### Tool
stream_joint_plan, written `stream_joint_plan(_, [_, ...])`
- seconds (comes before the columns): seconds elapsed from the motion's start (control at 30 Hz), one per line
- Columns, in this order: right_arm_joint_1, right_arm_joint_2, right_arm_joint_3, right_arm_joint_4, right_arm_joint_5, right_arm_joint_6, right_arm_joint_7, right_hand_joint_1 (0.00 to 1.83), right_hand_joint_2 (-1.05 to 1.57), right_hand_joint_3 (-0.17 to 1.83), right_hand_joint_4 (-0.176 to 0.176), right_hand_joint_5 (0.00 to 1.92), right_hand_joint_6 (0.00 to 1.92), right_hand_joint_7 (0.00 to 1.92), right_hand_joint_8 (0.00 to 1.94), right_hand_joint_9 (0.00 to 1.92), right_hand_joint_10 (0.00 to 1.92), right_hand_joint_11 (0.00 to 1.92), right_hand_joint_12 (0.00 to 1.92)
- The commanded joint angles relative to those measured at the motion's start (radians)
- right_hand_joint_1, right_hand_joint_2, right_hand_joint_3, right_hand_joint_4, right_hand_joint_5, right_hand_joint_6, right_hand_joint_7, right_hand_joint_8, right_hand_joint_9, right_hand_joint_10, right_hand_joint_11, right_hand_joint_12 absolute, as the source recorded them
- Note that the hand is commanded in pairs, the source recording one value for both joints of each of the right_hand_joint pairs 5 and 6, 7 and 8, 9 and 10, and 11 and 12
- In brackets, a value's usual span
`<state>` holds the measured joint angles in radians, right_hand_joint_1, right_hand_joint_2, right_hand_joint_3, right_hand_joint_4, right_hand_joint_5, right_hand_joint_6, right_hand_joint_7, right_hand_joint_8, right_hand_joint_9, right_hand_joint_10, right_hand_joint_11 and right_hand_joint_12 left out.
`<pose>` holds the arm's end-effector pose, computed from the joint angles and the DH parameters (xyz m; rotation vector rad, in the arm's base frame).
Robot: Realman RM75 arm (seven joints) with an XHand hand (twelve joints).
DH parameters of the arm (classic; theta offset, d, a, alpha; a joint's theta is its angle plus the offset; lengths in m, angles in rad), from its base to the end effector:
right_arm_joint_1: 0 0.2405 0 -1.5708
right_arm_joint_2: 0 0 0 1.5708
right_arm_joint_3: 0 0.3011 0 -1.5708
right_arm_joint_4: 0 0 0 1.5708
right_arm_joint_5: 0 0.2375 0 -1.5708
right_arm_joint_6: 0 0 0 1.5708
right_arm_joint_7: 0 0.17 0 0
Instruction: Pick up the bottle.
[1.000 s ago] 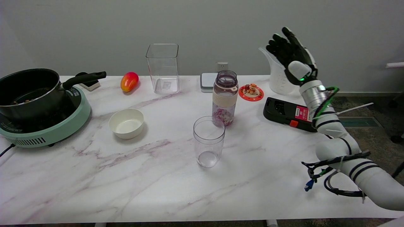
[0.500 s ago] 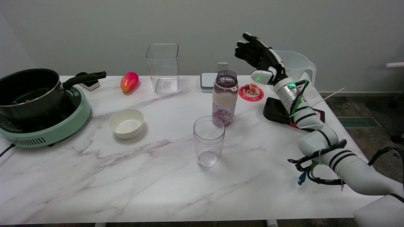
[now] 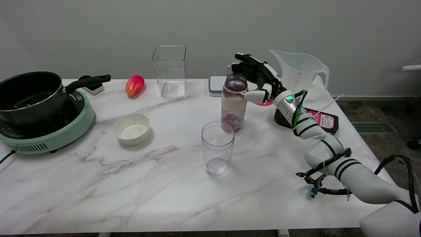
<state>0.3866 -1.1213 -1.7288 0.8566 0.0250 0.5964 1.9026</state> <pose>-0.2889 -0.4894 0.4004 1.4738 -1.0517 1.2450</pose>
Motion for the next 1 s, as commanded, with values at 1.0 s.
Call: stream_joint_plan(1.0, [-0.023, -0.065, 0.0, -0.157, -0.061, 0.051, -0.045, 1.24, -0.61, 1.09, 0.0, 0.43, 0.43, 0.61, 0.61, 0.55, 0.55, 0.57, 0.57])
